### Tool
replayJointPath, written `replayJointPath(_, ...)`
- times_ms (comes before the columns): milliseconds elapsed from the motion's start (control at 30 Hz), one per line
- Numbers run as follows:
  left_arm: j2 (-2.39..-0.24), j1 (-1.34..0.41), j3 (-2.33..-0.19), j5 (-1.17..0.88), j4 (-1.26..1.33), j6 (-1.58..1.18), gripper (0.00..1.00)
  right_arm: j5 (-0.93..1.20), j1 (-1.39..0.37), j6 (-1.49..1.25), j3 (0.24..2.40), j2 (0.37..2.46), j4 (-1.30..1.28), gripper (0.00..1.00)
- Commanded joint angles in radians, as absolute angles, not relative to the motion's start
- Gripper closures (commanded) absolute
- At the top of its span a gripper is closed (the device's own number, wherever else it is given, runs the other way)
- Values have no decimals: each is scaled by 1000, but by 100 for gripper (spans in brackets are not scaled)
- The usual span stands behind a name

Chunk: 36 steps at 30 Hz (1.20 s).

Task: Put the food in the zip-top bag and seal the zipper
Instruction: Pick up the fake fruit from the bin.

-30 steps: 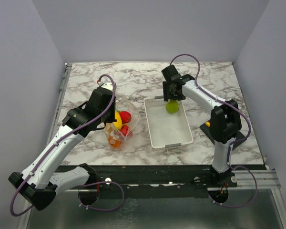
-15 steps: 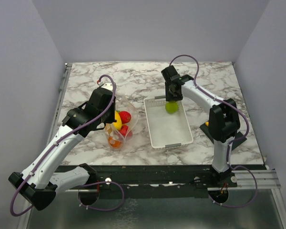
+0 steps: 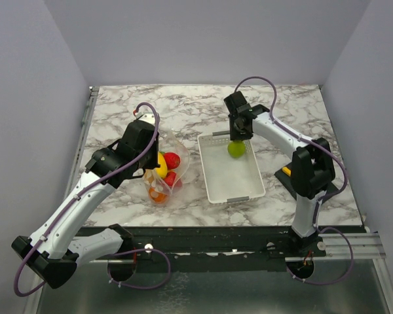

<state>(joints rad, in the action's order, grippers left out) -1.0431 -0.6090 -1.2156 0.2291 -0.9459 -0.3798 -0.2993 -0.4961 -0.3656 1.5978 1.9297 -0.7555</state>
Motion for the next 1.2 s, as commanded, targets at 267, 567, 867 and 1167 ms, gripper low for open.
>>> replayJointPath(267, -1022, -610, -1204, 258, -949, -380, 100, -155, -505, -340, 1522, 1630, -725, 99)
replayJointPath(567, -1027, -611, -1212, 251, -943, -384, 100, 78, -526, -341, 1511, 1427, -654, 99)
replayJointPath(867, -1026, -611, -1218, 236, -944, -383, 100, 254, -601, -361, 1565, 1362, -608, 99)
replayJointPath(1167, -1024, -611, -1218, 229, -945, -379, 100, 234, -761, -375, 1640, 1401, -575, 99)
